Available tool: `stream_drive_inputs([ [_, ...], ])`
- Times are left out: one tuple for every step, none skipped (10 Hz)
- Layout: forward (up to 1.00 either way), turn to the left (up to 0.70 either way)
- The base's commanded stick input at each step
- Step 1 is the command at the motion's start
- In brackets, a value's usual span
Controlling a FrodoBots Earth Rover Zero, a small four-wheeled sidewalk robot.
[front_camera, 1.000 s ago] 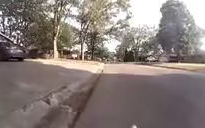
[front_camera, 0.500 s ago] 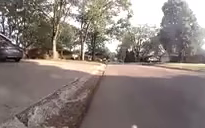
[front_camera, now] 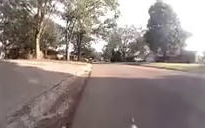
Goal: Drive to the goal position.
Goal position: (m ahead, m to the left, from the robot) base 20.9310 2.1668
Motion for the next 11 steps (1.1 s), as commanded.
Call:
stream_drive_inputs([
  [1.00, 0.00],
  [1.00, 0.00],
  [1.00, 0.00],
  [1.00, 0.00],
  [1.00, 0.00],
  [1.00, 0.00],
  [1.00, 0.00],
  [1.00, 0.00],
  [1.00, 0.00],
  [1.00, 0.00],
  [1.00, 0.00],
])
